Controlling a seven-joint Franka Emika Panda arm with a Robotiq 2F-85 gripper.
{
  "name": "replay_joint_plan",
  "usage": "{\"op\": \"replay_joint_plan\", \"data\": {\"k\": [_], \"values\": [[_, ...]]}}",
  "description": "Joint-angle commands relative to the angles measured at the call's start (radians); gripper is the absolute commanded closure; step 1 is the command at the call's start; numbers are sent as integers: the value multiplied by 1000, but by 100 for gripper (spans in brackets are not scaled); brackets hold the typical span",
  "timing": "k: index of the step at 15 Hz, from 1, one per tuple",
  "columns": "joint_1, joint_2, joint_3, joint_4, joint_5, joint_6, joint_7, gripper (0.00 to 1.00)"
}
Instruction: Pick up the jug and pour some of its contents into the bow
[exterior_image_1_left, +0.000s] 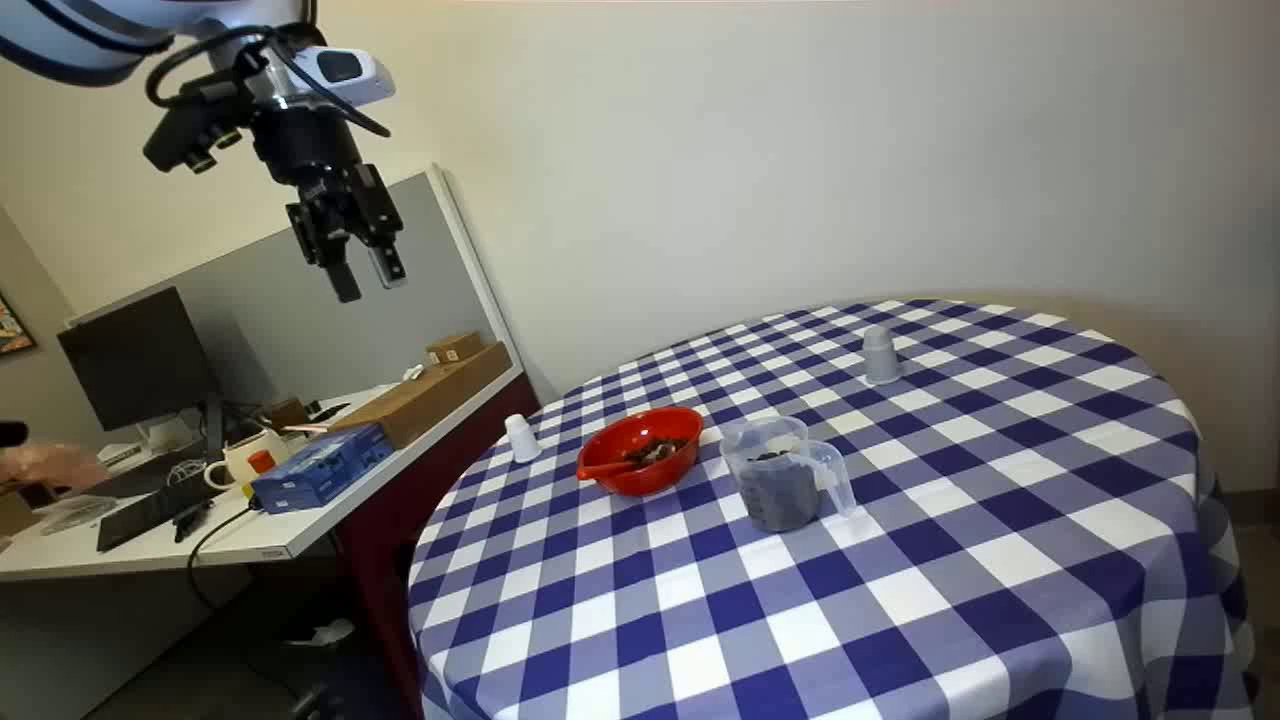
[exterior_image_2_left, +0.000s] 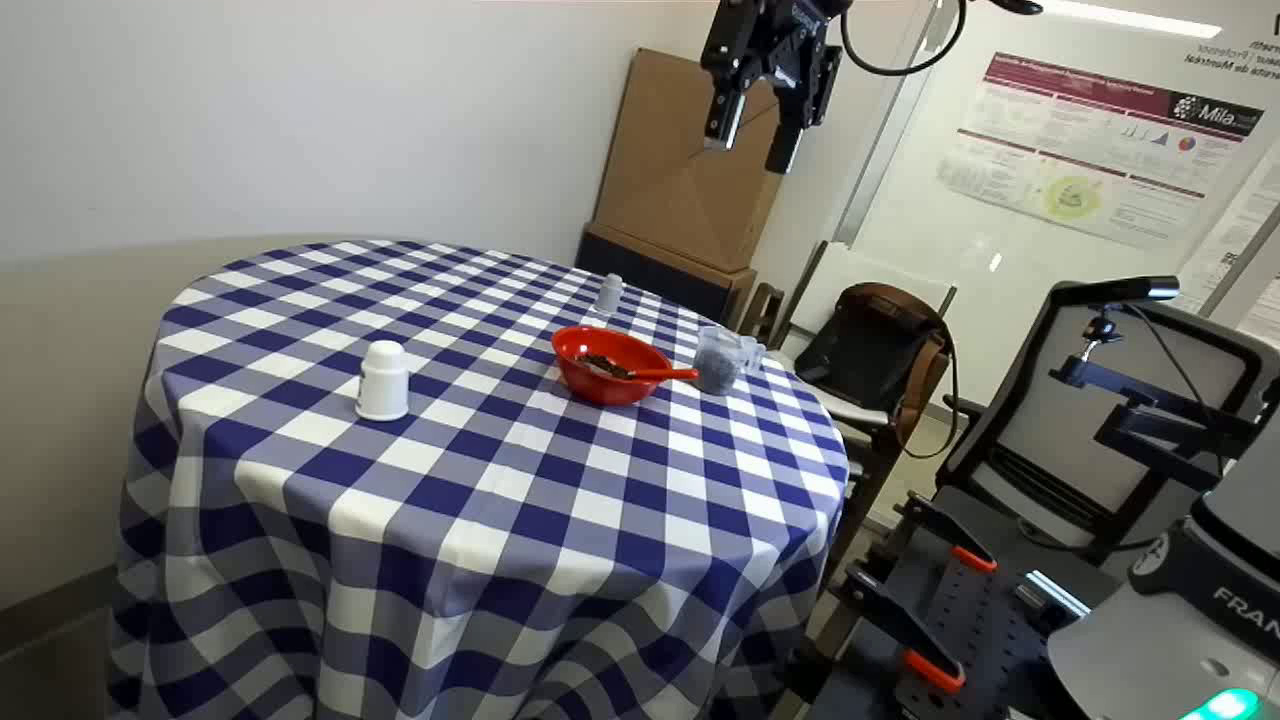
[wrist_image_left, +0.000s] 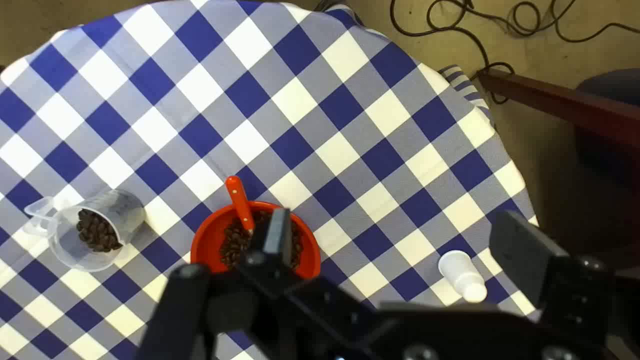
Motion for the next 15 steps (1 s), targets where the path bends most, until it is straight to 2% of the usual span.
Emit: {"op": "replay_joint_plan", "data": {"k": [1, 7, 8, 11, 15], "values": [[9, 1, -9, 2, -3, -2, 2, 0], [9, 0, -9, 2, -3, -2, 2, 0], [1, 6, -6, 11, -45, -17, -10, 0], [-9, 42, -29, 66, -125, -72, -106, 0], [-36, 148, -87, 222, -284, -161, -332, 0]]}}
